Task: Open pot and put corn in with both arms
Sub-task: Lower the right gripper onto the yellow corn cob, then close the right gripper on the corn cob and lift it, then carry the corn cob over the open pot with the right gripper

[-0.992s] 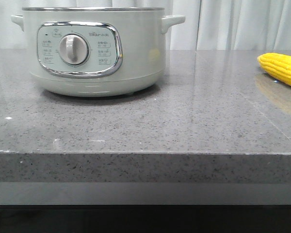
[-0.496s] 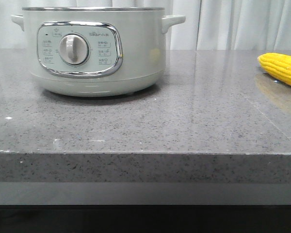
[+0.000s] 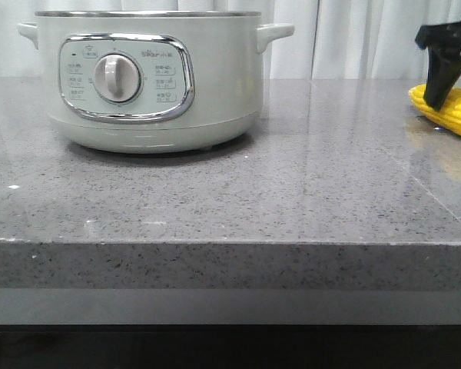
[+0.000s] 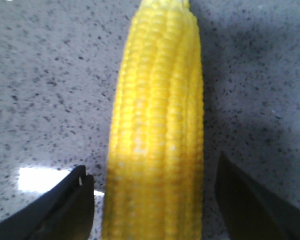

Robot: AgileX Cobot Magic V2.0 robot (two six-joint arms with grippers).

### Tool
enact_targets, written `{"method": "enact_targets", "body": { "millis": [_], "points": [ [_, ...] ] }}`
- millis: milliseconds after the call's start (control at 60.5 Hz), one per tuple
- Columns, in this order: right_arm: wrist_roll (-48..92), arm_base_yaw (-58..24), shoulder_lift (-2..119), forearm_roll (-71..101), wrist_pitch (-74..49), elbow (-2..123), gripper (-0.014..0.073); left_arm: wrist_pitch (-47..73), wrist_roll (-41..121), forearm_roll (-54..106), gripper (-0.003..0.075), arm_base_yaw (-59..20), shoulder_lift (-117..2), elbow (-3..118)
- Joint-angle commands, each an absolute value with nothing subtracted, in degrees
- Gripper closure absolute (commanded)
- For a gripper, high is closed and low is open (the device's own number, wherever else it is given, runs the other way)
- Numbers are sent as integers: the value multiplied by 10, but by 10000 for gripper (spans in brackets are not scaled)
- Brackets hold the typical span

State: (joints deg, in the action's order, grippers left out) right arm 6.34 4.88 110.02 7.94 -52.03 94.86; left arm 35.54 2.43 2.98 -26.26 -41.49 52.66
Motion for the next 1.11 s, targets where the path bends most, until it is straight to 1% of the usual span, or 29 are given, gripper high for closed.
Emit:
{"method": "enact_targets", "body": {
  "millis": [0, 83, 182, 231, 545, 793, 975, 1091],
  "points": [
    [69, 52, 1082, 77, -511, 975, 79, 275, 21, 36, 513, -263, -408, 547],
    [69, 51, 1086, 77, -514, 975, 150, 275, 21, 36, 513, -263, -408, 547],
    [71, 51, 1086, 77, -520, 975, 282, 275, 21, 36, 513, -263, -408, 547],
    [71, 51, 1086, 77, -522, 976, 307, 275, 21, 36, 513, -263, -408, 547],
    [74, 50, 1054, 77, -540, 979, 303, 275, 21, 36, 513, -263, -408, 547],
    [92, 42, 966, 131, -555, 974, 303, 275, 21, 36, 513, -263, -413, 546],
    [116, 4, 886, 159, -537, 943, 303, 275, 21, 36, 513, -263, -413, 546],
    [116, -34, 844, 159, -529, 924, 303, 275, 21, 36, 513, -263, -413, 546]
  ]
}}
